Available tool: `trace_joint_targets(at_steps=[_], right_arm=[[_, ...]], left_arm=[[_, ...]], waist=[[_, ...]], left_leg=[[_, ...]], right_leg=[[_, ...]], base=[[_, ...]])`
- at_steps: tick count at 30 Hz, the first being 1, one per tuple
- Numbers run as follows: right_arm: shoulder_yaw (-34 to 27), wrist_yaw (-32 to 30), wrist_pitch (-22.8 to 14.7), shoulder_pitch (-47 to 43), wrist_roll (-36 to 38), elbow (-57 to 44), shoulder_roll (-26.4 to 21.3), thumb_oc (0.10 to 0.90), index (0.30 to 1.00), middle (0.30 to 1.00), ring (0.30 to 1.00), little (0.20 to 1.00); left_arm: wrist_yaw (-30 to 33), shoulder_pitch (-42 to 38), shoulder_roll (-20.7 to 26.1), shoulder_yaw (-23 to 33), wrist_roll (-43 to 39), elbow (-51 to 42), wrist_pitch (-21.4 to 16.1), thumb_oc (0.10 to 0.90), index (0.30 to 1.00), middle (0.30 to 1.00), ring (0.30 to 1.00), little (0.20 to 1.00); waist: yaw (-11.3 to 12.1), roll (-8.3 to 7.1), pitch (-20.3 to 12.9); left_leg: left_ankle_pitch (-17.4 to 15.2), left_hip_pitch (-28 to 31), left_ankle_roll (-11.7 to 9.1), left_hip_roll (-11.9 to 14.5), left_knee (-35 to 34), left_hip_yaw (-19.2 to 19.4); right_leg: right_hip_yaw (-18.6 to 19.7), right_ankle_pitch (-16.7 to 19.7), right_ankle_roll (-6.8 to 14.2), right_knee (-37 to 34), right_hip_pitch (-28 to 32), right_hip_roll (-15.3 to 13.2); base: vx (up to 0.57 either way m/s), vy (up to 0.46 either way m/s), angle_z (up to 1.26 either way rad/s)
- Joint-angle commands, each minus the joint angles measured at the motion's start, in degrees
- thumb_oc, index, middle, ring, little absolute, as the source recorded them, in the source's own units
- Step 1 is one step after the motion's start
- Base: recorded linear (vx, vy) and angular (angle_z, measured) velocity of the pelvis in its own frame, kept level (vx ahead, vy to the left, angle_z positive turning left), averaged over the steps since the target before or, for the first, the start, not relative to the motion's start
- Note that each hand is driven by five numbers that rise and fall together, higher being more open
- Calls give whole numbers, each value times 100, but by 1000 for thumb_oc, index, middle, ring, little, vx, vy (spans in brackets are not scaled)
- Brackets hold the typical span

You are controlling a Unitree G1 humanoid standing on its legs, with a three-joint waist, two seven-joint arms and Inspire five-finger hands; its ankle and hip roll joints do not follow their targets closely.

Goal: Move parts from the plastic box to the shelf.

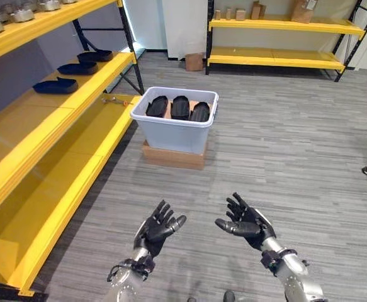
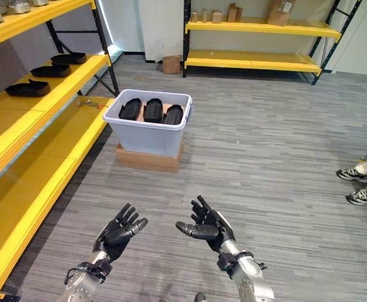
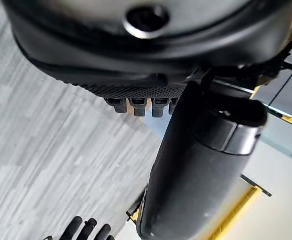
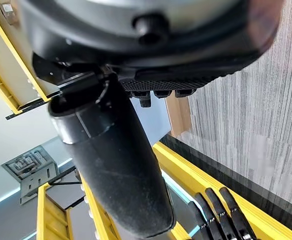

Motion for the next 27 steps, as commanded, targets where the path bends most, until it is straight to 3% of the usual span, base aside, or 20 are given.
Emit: trace_joint_targets(at_steps=[1,2,4,6,8,12,15,19,23,27], right_arm=[[6,158,-594,-401,333,-662,182,900,1000,1000,1000,1000],[8,129,-577,-382,361,-717,150,900,1000,1000,1000,1000],[-2,117,-546,-383,383,-756,111,900,1000,1000,1000,1000],[4,155,-527,-449,348,-740,38,900,1000,1000,1000,1000],[16,188,-550,-491,362,-685,-45,900,1000,1000,1000,1000],[0,110,-613,-370,358,-663,-25,900,1000,1000,1000,1000],[-44,59,-739,-222,286,-590,-19,900,1000,1000,1000,1000],[-20,19,-814,-58,148,-608,22,900,1000,1000,1000,1000],[-2,-120,-709,119,210,-638,35,900,1000,1000,1000,1000],[14,-141,-798,222,190,-466,95,900,1000,1000,1000,1000]], left_arm=[[-118,-383,214,22,-16,-440,-352,900,1000,1000,1000,1000],[-120,-392,213,-3,-18,-478,-325,900,1000,1000,1000,1000],[-115,-377,212,-34,-4,-547,-304,900,1000,1000,1000,1000],[-155,-297,168,-95,-40,-663,-394,900,1000,1000,1000,1000],[-278,-167,154,-110,-113,-751,-462,900,1000,1000,1000,1000],[-542,-57,169,-123,-39,-724,-442,900,1000,1000,1000,1000],[-711,-96,134,-192,59,-630,-408,900,1000,1000,1000,1000],[-704,-87,105,-280,94,-661,-374,900,1000,1000,1000,1000],[-923,-17,-36,-224,-648,-769,-161,900,1000,1000,1000,1000],[-915,48,-76,-201,-642,-831,-212,900,1000,1000,1000,1000]], waist=[[3,-292,-257],[-60,-318,-233],[-106,-342,-204],[-98,-397,-183],[-125,-435,-176],[-207,-546,-165],[-297,-571,-214],[-329,-548,-264],[-333,-468,-340],[-337,-342,-413]], left_leg=[[-161,-148,-10,24,201,-189],[-186,-98,-11,-47,185,-273],[-207,-33,-32,-119,162,-361],[-217,55,-90,-259,113,-439],[-260,203,-98,-401,33,-548],[-405,418,25,-693,63,-938],[-506,408,155,-845,220,-1217],[-648,360,194,-883,443,-1135],[-865,449,90,-824,666,-1009],[-637,492,-22,-818,761,-1023]], right_leg=[[499,718,356,-71,292,-95],[533,664,348,-211,228,143],[521,571,276,-515,256,359],[440,539,137,-1316,413,625],[489,742,127,-1754,311,873],[502,1246,202,-1759,-166,1136],[618,1206,109,-1819,-201,1162],[457,989,22,-1834,-107,1078],[269,699,-142,-1942,104,983],[246,627,-238,-2125,270,1005]], base=[[89,45,34],[89,20,35],[115,14,34],[153,25,27],[187,43,14],[221,23,26],[313,35,60],[269,25,59],[410,-7,4],[281,-12,5]])
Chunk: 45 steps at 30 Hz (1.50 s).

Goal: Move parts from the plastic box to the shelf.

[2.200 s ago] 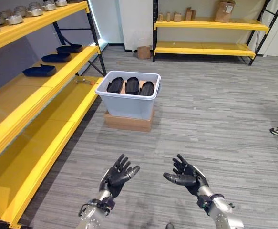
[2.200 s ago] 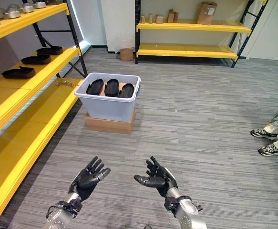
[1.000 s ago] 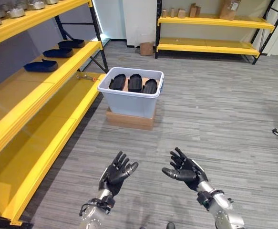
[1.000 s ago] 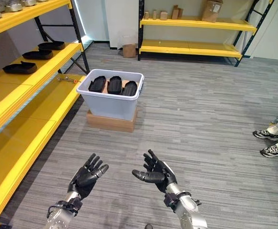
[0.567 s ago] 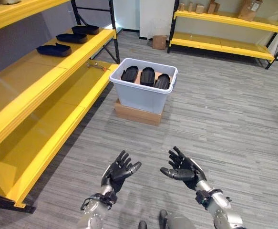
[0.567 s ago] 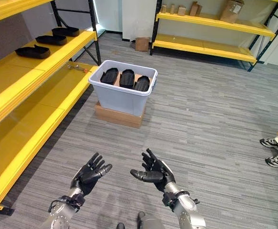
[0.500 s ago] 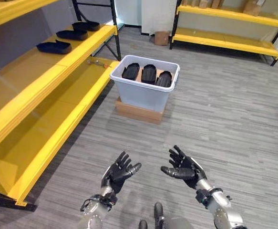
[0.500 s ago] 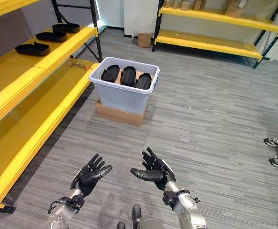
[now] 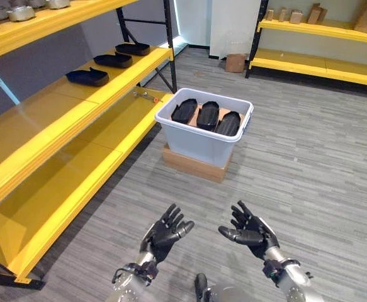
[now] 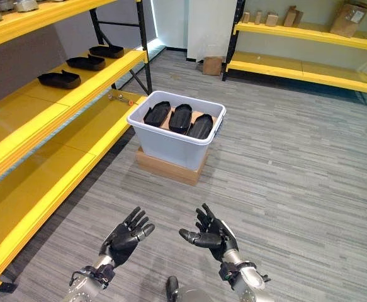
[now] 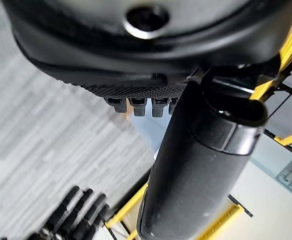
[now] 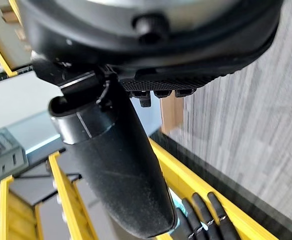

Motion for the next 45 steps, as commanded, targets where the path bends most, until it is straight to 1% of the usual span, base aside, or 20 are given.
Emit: trace_joint_targets(at_steps=[1,4,7,8,9,10,11,13,14,19,20,22,25,27,30,32,36,41,43,45], right_arm=[[15,163,-600,-258,181,-464,104,900,1000,1000,1000,1000],[13,174,-632,-158,104,-503,116,900,1000,1000,1000,1000],[-63,159,-626,-75,95,-595,83,900,1000,1000,1000,1000],[-113,147,-714,-28,87,-588,70,900,1000,1000,1000,1000],[-125,138,-737,-10,84,-592,61,900,1000,1000,1000,1000],[-188,181,-727,-28,102,-566,12,900,1000,1000,1000,1000],[-228,197,-694,-52,75,-565,-8,900,1000,1000,1000,1000],[-242,198,-677,-69,74,-559,-15,900,1000,1000,1000,1000],[-286,313,-567,-184,179,-504,-57,900,1000,1000,1000,1000],[-271,363,-439,-269,330,-493,-197,900,1000,1000,1000,1000],[-261,427,-379,-241,293,-516,-278,900,1000,1000,1000,1000],[-253,509,-319,-178,226,-566,-359,900,1000,1000,1000,1000],[-274,627,-324,-154,178,-523,-430,900,1000,1000,1000,1000],[-234,721,-362,-173,164,-511,-423,900,1000,1000,1000,1000],[-300,708,-399,-100,300,-585,-431,900,1000,1000,1000,1000],[-373,604,-398,3,367,-765,-280,900,1000,1000,1000,1000],[-384,427,-424,37,349,-860,-109,900,1000,1000,1000,1000],[-348,138,-463,-5,312,-951,5,900,1000,1000,1000,1000],[-331,88,-477,-156,397,-852,84,900,1000,1000,1000,1000],[-291,83,-480,-270,369,-791,154,900,1000,1000,1000,1000]], left_arm=[[-364,-305,-68,146,-324,-487,-392,900,1000,1000,1000,1000],[-351,-321,-56,197,-295,-437,-482,900,1000,1000,1000,1000],[-232,-402,-76,132,-226,-483,-572,900,1000,1000,1000,1000],[-91,-489,-72,68,-188,-589,-556,900,1000,1000,1000,1000],[-70,-527,-73,79,-183,-598,-523,900,1000,1000,1000,1000],[-135,-610,-80,108,-222,-465,-544,900,1000,1000,1000,1000],[-233,-618,-88,98,-456,-456,-526,900,1000,1000,1000,1000],[-238,-598,-95,91,-606,-483,-484,900,1000,1000,1000,1000],[-371,-473,-111,144,-1200,-568,-383,900,1000,1000,1000,1000],[-358,-398,-1,178,-695,-699,-563,900,1000,1000,1000,1000],[-318,-371,62,250,-674,-725,-649,900,1000,1000,1000,1000],[-154,-370,49,392,-687,-630,-891,900,1000,1000,1000,1000],[-32,-417,-22,543,-879,-414,-1101,900,1000,1000,1000,1000],[-90,-502,-108,650,-914,-298,-1081,900,1000,1000,1000,1000],[-110,-530,-54,599,-599,-292,-1015,900,1000,1000,1000,1000],[-196,-532,117,441,-315,-333,-959,900,1000,1000,1000,1000],[-56,-553,327,292,360,-424,-1048,900,1000,1000,1000,1000],[459,-663,656,129,1412,-560,-1207,900,1000,1000,1000,1000],[532,-654,807,135,1603,-617,-1195,900,1000,1000,1000,1000],[421,-571,805,191,1382,-713,-1052,900,1000,1000,1000,1000]], waist=[[-18,30,-279],[-84,109,-327],[-241,207,-371],[-257,110,-275],[-268,71,-242],[-319,29,-174],[-323,34,-122],[-317,22,-121],[-251,-9,-42],[-100,14,36],[-59,53,59],[-49,48,85],[-75,70,82],[-70,141,69],[-114,177,51],[-83,131,-12],[-24,83,-96],[63,72,-132],[259,88,-106],[394,87,-68]], left_leg=[[772,-210,186,-693,-241,191],[911,-171,108,-697,-34,238],[1537,-244,-234,-531,911,800],[1894,-896,-429,-334,2009,1330],[1887,-1085,-470,-187,2257,1542],[1687,-1285,-498,421,2224,2072],[1598,-1404,-466,682,1998,2193],[1625,-1482,-450,732,1860,2197],[1766,-1726,-487,978,1228,2045],[2308,-1816,-689,1366,-171,1407],[2568,-1926,-791,1638,-790,1195],[2579,-2053,-841,1815,-1176,1118],[2385,-1985,-834,1813,-1200,1022],[2278,-1747,-872,1760,-1167,832],[2137,-1597,-867,1669,-959,868],[1827,-1482,-690,1340,-746,848],[1673,-1470,-439,1092,-608,1029],[1544,-1418,-230,941,-575,1581],[1414,-1345,-179,920,-478,2219],[1238,-1251,-180,885,-395,2476]], right_leg=[[47,832,27,-1058,431,-65],[26,730,-18,-999,426,-40],[-226,481,-199,-894,424,-78],[-309,421,-254,-902,589,-258],[-336,396,-264,-892,631,-320],[-426,260,-275,-777,712,-468],[-386,176,-265,-702,801,-513],[-342,163,-256,-690,826,-531],[-30,97,-171,-695,1051,-592],[375,-4,-49,-798,1383,-594],[555,-71,-21,-780,1507,-604],[686,-136,20,-735,1627,-710],[795,-197,96,-679,1676,-844],[866,-236,184,-585,1636,-957],[804,-240,253,-485,1571,-1081],[828,-148,428,-429,1592,-1319],[765,-26,598,-260,1602,-1565],[317,440,690,193,1373,-1909],[-531,723,679,444,1272,-2384],[-922,860,758,673,1262,-2632]], base=[[197,-2,1],[185,17,2],[120,20,14],[78,-59,57],[155,-50,49],[183,44,20],[162,59,14],[129,132,5],[192,214,-12],[221,223,-54],[305,347,-51],[309,385,-35],[205,298,-42],[235,437,-62],[147,356,-31],[227,494,23],[156,332,12],[49,248,-12],[20,295,-36],[54,171,-84]])
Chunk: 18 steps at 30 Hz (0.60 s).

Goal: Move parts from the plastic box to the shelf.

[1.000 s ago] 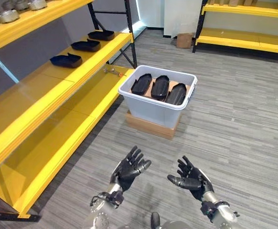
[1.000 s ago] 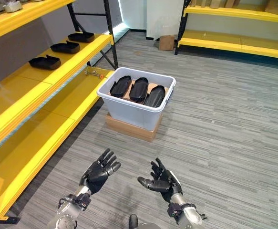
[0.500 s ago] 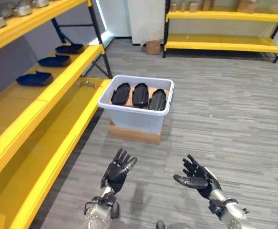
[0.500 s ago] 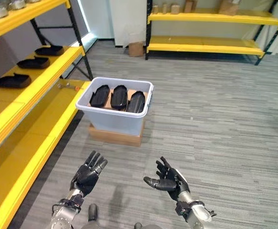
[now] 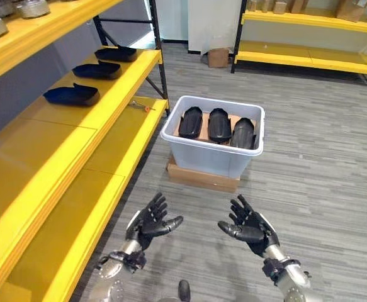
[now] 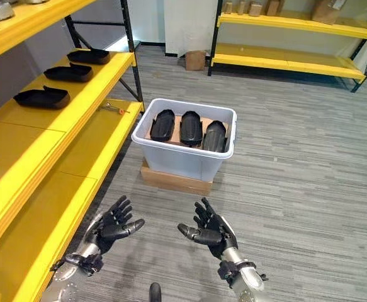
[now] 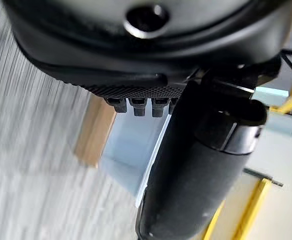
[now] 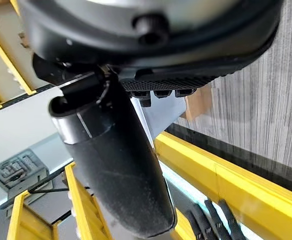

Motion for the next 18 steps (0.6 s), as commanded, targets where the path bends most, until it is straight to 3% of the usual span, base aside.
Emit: trace_joint_targets(at_steps=[1,4,6,8,10,11,15,18], right_arm=[[-71,-49,-561,-481,249,-242,-79,900,1000,1000,1000,1000],[-73,-298,-690,-506,251,-190,-112,900,1000,1000,1000,1000],[-58,-339,-716,-616,232,-139,-138,900,1000,1000,1000,1000],[-74,-375,-639,-713,212,-183,-165,900,1000,1000,1000,1000],[-128,-449,-564,-706,149,-277,-192,900,1000,1000,1000,1000],[-196,-617,-604,-664,53,-325,-190,900,1000,1000,1000,1000],[-323,-686,-745,-558,76,-217,-163,900,1000,1000,1000,1000],[-434,-820,-826,-403,-43,-116,-210,900,1000,1000,1000,1000]], left_arm=[[-322,-177,-140,76,-97,-907,-297,900,1000,1000,1000,1000],[-361,-281,-222,-22,-287,-902,-249,900,1000,1000,1000,1000],[-232,-379,-269,-89,-281,-876,-239,900,1000,1000,1000,1000],[-188,-394,-315,-136,-176,-917,-227,900,1000,1000,1000,1000],[-196,-343,-345,-180,-103,-1012,-215,900,1000,1000,1000,1000],[-315,-275,-353,-278,-153,-1097,-243,900,1000,1000,1000,1000],[-739,-197,-359,-356,-133,-1169,-206,900,1000,1000,1000,1000],[-757,-94,-457,-489,-150,-1224,-159,900,1000,1000,1000,1000]], waist=[[40,-21,-253],[-203,2,-233],[-333,2,-204],[-397,-56,-147],[-492,-118,-109],[-628,-177,-79],[-770,-208,-76],[-848,-214,-211]], left_leg=[[-311,-145,-291,502,576,535],[-357,-53,-190,313,481,350],[-375,71,-226,262,375,384],[-435,191,-277,209,320,451],[-513,323,-288,102,277,391],[-622,519,-256,-25,185,226],[-744,715,-205,-48,134,17],[-884,930,-313,118,217,253]], right_leg=[[-442,691,290,-14,254,-204],[66,523,204,-26,-118,566],[58,425,147,-303,-428,952],[-89,423,144,-798,-539,1164],[-6,657,181,-1239,-677,1330],[246,959,214,-1527,-899,1508],[589,1087,230,-1653,-985,1566],[419,954,135,-1795,-700,1471]], base=[[72,141,-121],[110,126,-49],[128,84,31],[154,12,7],[238,-28,-25],[264,-33,-1],[266,-61,53],[438,-131,79]])
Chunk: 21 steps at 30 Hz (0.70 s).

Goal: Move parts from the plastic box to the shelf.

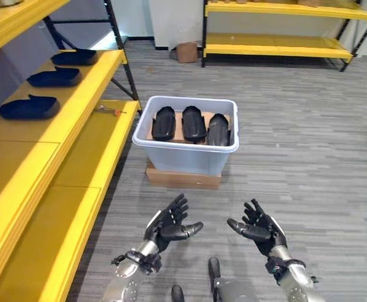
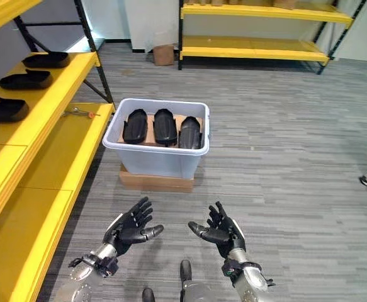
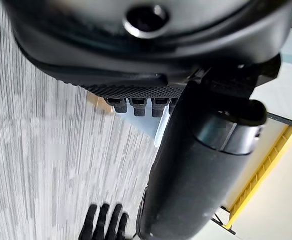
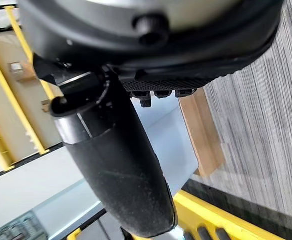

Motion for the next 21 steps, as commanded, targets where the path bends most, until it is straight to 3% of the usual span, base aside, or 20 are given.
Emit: trace_joint_targets(at_steps=[1,7,8,11,13,15,18,19,21], right_arm=[[-164,-10,-710,-437,-59,-504,-73,900,1000,1000,1000,1000],[-183,-101,-798,-463,-263,-507,-193,900,1000,1000,1000,1000],[-168,-80,-813,-461,-337,-552,-229,900,1000,1000,1000,1000],[-147,-23,-826,-436,-357,-592,-253,900,1000,1000,1000,1000],[-134,51,-819,-411,-357,-630,-312,900,1000,1000,1000,1000],[-133,120,-831,-397,-299,-589,-358,900,1000,1000,1000,1000],[-165,215,-940,-358,-209,-438,-377,900,1000,1000,1000,1000],[-190,291,-965,-363,-185,-387,-384,900,1000,1000,1000,1000],[-204,388,-906,-418,-237,-368,-371,900,1000,1000,1000,1000]], left_arm=[[-234,-252,45,44,-119,-752,-407,900,1000,1000,1000,1000],[-134,-256,34,-15,-220,-652,-466,900,1000,1000,1000,1000],[-168,-253,-1,-7,-302,-706,-356,900,1000,1000,1000,1000],[-390,-260,-1,-27,-428,-658,-184,900,1000,1000,1000,1000],[-366,-267,-13,-78,-445,-687,-320,900,1000,1000,1000,1000],[-223,-280,-45,-84,-513,-685,-326,900,1000,1000,1000,1000],[-231,-305,-79,12,-503,-592,-297,900,1000,1000,1000,1000],[-255,-295,-75,42,-510,-563,-322,900,1000,1000,1000,1000],[-210,-245,-27,67,-552,-540,-368,900,1000,1000,1000,1000]], waist=[[2,-97,-306],[-35,-28,-368],[-16,-6,-376],[-21,-4,-391],[-39,30,-440],[3,-7,-431],[48,-84,-362],[61,-77,-327],[72,-16,-274]], left_leg=[[-508,430,-41,-240,351,376],[-531,342,-161,-69,690,378],[-324,227,-230,-28,979,217],[-218,155,-283,-31,1277,88],[-30,94,-379,-56,1856,23],[433,-314,-500,-120,3034,-64],[647,-995,-507,110,3831,-1],[592,-1211,-471,192,3864,13],[633,-1294,-444,337,3213,92]], right_leg=[[90,417,202,-4,-179,-224],[108,-25,-8,272,1,-130],[162,-129,-119,316,70,-41],[220,-208,-209,338,106,24],[206,-318,-338,323,150,79],[208,-372,-490,261,283,97],[257,-377,-583,251,416,48],[305,-390,-583,261,464,43],[437,-465,-531,293,583,51]], base=[[338,-93,26],[253,-106,-11],[243,-136,-11],[174,-98,-15],[159,-93,-33],[160,-151,-22],[133,-96,-23],[170,34,-26],[199,158,-22]])
